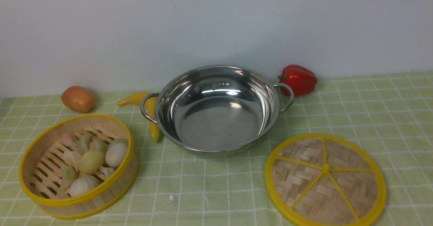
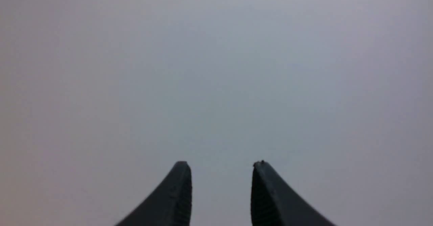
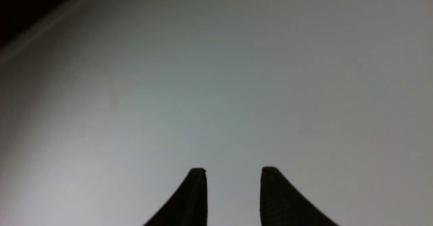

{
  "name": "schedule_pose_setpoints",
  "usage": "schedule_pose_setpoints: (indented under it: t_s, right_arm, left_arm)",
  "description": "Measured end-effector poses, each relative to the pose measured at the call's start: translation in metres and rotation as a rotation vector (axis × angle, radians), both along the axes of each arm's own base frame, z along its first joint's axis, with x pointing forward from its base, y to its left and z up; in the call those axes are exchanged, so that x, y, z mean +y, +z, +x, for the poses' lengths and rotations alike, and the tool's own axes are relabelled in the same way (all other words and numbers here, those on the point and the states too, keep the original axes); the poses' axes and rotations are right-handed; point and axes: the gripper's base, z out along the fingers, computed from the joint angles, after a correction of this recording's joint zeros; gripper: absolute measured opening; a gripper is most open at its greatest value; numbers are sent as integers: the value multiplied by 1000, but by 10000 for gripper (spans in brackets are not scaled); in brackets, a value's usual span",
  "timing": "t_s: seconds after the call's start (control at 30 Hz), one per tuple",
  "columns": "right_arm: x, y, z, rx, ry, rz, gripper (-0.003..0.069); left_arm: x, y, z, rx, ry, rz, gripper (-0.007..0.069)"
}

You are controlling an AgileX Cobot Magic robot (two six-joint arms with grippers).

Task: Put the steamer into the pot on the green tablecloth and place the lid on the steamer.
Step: 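Grasp the rim of the steamer basket holding the buns with the left gripper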

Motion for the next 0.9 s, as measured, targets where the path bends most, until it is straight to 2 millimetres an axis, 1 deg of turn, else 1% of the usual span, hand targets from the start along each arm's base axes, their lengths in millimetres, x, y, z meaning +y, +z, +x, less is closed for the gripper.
schedule_pose_setpoints:
  t_s: [0.03,0.07,0.1,0.13,0.2,0.27,0.33,0.37,0.4,0.47,0.5,0.53,0.57,0.63,0.67,0.77,0.87,0.9]
  right_arm:
    - [0,9,16,104,-13,-32,242]
    - [-1,13,26,191,-28,-45,242]
    - [-2,14,41,283,-36,-39,242]
    - [-5,12,54,385,-47,-21,242]
    - [-10,2,77,579,-74,13,242]
    - [-13,-10,89,714,-95,23,242]
    - [-12,-30,104,908,-105,-20,242]
    - [-12,-31,105,924,-101,-15,242]
    - [-7,-45,111,1059,-77,-99,242]
    - [0,-56,114,1158,-28,-166,242]
    - [6,-63,116,1221,14,-232,242]
    - [7,-63,116,1220,23,-240,242]
    - [14,-71,117,1288,80,-309,242]
    - [22,-79,119,1351,151,-379,242]
    - [27,-83,120,1383,195,-419,242]
    - [32,-90,121,1440,263,-448,242]
    - [34,-94,122,1468,288,-469,242]
    - [34,-94,122,1468,289,-472,242]
  left_arm:
    - [-3,11,7,23,4,110,243]
    - [-5,15,17,61,-10,169,243]
    - [-9,18,25,95,-46,228,243]
    - [-13,19,39,144,-90,298,243]
    - [-22,17,59,229,-215,385,243]
    - [-29,10,79,321,-329,413,243]
    - [-36,-2,98,436,-466,401,239]
    - [-37,-4,102,460,-489,390,239]
    - [-39,-14,115,562,-560,376,225]
    - [-38,-23,128,666,-597,385,204]
    - [-37,-29,138,741,-605,392,186]
    - [-36,-29,140,757,-599,404,183]
    - [-32,-30,149,822,-590,432,164]
    - [-21,-33,165,967,-522,488,132]
    - [-13,-32,174,1045,-463,514,116]
    - [6,-24,190,1220,-299,556,99]
    - [33,-21,202,1440,-58,602,94]
    - [36,-20,203,1450,-30,621,94]
